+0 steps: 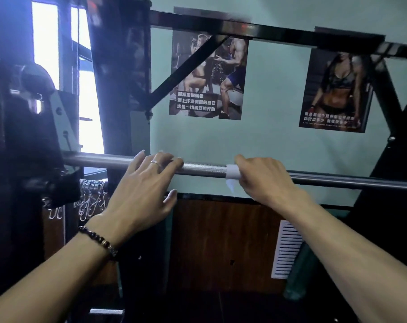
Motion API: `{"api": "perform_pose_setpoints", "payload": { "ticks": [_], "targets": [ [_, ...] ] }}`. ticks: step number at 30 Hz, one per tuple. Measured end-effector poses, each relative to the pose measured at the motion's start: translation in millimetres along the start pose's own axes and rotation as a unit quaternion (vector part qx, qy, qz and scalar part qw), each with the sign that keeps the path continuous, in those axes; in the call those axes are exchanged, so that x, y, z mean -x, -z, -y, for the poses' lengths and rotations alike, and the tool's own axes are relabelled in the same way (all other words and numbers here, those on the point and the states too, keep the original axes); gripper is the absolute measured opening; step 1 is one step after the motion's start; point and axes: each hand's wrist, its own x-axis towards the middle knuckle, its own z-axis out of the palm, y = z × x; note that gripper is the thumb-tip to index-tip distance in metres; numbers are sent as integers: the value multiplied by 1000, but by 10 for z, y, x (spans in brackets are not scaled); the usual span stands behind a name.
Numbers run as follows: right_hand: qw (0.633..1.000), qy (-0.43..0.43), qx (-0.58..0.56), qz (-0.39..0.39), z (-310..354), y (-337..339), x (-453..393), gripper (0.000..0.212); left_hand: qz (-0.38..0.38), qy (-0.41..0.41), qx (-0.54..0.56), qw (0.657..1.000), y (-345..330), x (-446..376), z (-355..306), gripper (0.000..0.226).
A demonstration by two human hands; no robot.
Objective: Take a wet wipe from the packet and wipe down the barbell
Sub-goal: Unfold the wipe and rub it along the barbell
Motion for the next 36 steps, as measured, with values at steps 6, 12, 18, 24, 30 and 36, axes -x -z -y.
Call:
{"api": "perform_pose_setpoints", "payload": {
  "ticks": [6,12,18,24,30,36],
  "targets": [
    [999,34,10,-21,190,-49,-60,30,-8,-19,13,1000,-56,-101,-215,58],
    [999,-37,25,-23,-474,-29,340,15,-19,-42,29,999,-124,-167,-375,61],
    [1000,14,-19,-11,-72,-65,68,27,-1,-36,26,999,-101,-217,-466,57],
    [999,-34,0,13,-726,-21,420,21,-1,-43,33,999,-127,-278,-563,55],
    [1000,-8,16,-3,-524,-118,309,27,-8,-53,42,998,-217,-389,-941,57],
    [999,27,26,-16,-1167,-140,614,19,1,-18,6,1000,-280,-483,-1330,59]
  ]
}}
